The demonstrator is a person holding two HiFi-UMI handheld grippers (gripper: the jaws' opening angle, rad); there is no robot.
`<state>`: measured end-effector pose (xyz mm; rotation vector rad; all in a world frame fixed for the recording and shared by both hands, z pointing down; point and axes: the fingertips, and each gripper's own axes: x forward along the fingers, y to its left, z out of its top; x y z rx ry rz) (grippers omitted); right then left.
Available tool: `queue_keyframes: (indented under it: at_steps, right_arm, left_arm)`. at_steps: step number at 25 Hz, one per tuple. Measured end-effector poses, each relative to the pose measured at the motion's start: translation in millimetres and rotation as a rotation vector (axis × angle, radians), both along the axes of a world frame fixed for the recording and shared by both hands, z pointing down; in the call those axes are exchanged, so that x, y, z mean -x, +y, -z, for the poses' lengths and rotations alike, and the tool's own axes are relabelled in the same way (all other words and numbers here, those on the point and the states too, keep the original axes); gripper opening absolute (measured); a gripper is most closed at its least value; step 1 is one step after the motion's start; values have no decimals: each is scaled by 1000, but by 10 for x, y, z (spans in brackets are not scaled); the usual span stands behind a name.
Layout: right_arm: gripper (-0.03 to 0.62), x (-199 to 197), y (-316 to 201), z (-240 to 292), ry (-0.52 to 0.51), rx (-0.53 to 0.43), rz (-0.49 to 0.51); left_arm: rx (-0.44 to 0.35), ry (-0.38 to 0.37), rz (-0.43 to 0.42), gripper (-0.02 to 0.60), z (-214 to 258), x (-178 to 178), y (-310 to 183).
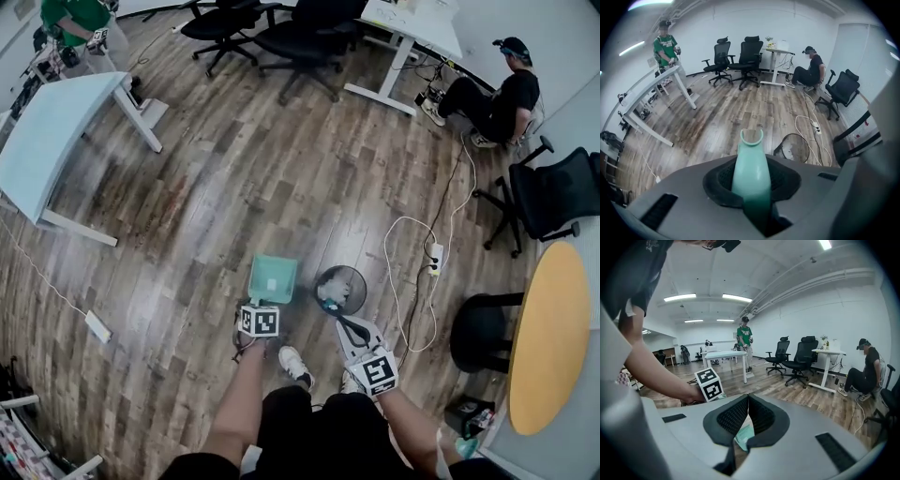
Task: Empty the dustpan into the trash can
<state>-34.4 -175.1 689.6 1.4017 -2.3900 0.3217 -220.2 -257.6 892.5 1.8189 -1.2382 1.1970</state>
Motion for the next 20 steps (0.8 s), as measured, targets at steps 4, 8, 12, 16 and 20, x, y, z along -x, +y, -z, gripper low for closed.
queue_keyframes:
  at_steps: [4, 8, 12, 16, 20]
  right_arm:
    - [25, -134, 103, 0, 7, 22, -18]
    - [24, -201, 119, -11, 5, 30, -19]
    - [25, -170, 93, 3, -9, 30, -8]
    - [24, -137, 126, -44, -5, 31, 11]
    - [24, -114, 89, 81, -17, 0, 27]
  left_arm:
    - [5, -17, -32, 100, -90, -102, 34]
    - [-9, -22, -28, 101, -148, -123, 53]
    - [-49, -12, -6, 109, -108, -101, 48]
    - [-123, 9, -2, 195, 4, -98, 48]
    - [-210, 19, -7, 219, 277, -128, 50]
